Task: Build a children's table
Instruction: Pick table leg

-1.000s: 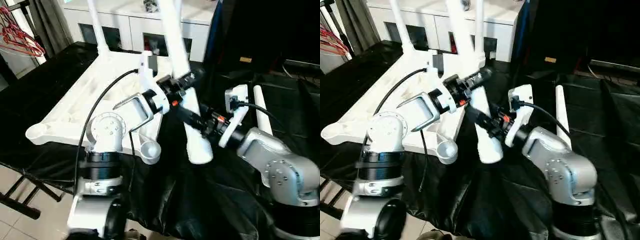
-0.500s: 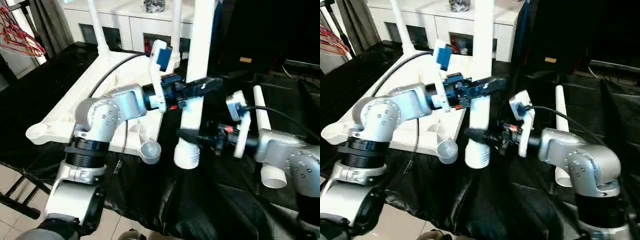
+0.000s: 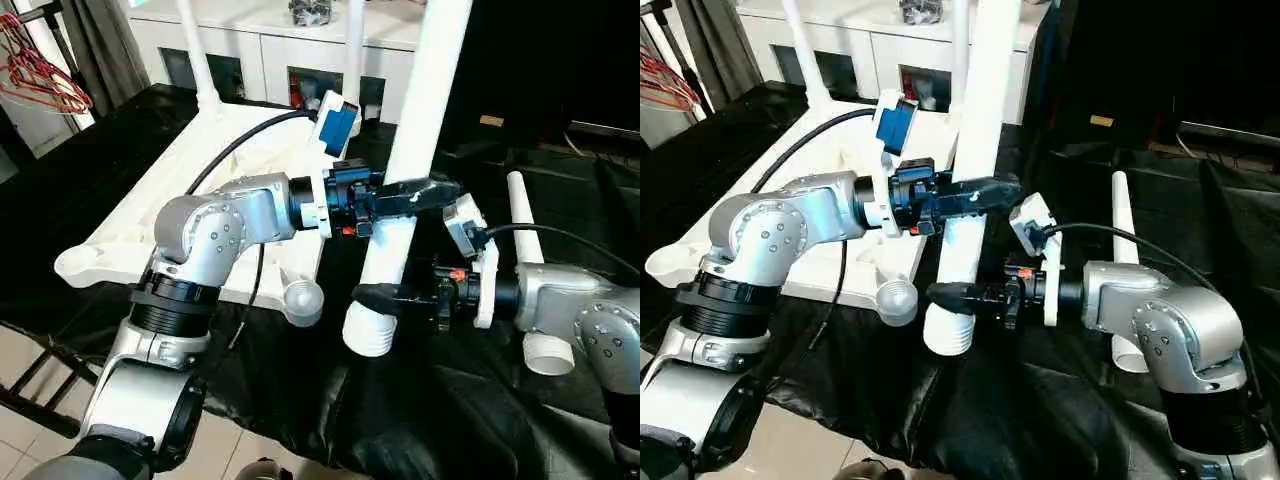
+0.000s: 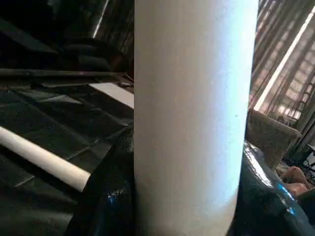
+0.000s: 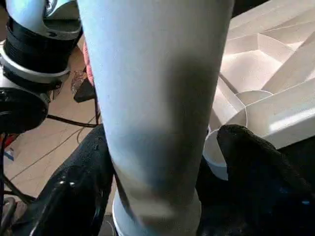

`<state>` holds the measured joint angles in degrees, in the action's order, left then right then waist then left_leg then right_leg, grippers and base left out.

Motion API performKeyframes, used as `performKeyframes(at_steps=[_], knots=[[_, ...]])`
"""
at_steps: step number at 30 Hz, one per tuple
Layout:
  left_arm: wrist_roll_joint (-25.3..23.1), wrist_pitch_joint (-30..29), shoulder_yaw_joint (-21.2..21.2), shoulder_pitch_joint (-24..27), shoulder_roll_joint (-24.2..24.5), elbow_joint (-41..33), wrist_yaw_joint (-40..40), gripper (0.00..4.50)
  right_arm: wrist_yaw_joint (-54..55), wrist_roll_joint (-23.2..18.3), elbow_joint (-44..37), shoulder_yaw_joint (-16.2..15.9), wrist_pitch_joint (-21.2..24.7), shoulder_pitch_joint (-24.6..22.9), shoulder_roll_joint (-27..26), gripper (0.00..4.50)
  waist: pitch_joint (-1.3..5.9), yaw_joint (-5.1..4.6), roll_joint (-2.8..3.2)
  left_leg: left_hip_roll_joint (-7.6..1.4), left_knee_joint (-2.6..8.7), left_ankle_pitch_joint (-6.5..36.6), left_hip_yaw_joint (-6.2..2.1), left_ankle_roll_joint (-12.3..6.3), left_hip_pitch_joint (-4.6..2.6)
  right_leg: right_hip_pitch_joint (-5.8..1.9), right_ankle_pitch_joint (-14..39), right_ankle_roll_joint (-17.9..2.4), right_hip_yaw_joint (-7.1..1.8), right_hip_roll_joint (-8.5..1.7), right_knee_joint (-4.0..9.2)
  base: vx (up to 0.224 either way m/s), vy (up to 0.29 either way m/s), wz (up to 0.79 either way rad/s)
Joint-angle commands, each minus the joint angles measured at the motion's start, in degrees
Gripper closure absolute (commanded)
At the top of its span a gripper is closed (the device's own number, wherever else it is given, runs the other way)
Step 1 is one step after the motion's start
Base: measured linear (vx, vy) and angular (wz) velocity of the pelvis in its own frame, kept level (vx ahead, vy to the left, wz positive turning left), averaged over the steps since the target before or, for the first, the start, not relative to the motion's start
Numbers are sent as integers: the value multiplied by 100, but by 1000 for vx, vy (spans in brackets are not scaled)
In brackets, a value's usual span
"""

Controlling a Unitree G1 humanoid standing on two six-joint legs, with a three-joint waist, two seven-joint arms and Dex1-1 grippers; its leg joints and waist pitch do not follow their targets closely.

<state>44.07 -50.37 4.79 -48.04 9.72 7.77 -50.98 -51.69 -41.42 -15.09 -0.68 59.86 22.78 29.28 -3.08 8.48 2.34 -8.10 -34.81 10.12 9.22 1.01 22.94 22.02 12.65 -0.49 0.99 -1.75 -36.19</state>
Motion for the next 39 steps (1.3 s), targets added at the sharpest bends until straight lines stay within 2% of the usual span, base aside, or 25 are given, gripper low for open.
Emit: performKeyframes(at_steps=[1, 16, 22, 32, 33, 39], knots=[[26, 92, -49, -140, -11, -60, -32, 265, -46, -15, -6, -92, -54, 31, 33, 107, 404, 24, -148, -455, 304, 267, -147, -259, -135, -253, 438, -1187, -242, -659, 396, 0, 0, 0], [-1, 189, -106, -166, -83, 45, -149, 265, -52, -2, 78, -192, -207, -48, -41, 107, 405, 27, -122, -478, 319, 498, -107, -225, -160, -222, 695, -1203, -203, -713, 425, 0, 0, 0], [-57, 184, -50, -139, -56, 32, -208, 265, -72, -12, 72, -187, -260, -39, -38, 107, 414, 32, -124, -489, 333, 469, -112, -263, -145, -241, 633, -1187, -126, -743, 419, 0, 0, 0], [-99, 195, -18, -134, 1, 67, -319, 265, -57, 7, 132, -127, -356, -16, 7, 107, 414, 32, -114, -490, 336, 503, -115, -255, -140, -244, 599, -1218, -120, -754, 410, 0, 0, 0], [-95, 195, -23, -142, -3, 77, -320, 265, -55, 9, 139, -124, -361, -13, 6, 107, 415, 32, -97, -487, 332, 507, -115, -250, -138, -245, 595, -1223, -122, -756, 413, 0, 0, 0], [-98, 182, -38, -144, -26, 69, -360, 265, -8, -7, 169, -115, -378, -9, -44, 107, 415, 28, -103, -489, 332, 512, -112, -254, -142, -244, 523, -1279, -119, -755, 409, 0, 0, 0]])
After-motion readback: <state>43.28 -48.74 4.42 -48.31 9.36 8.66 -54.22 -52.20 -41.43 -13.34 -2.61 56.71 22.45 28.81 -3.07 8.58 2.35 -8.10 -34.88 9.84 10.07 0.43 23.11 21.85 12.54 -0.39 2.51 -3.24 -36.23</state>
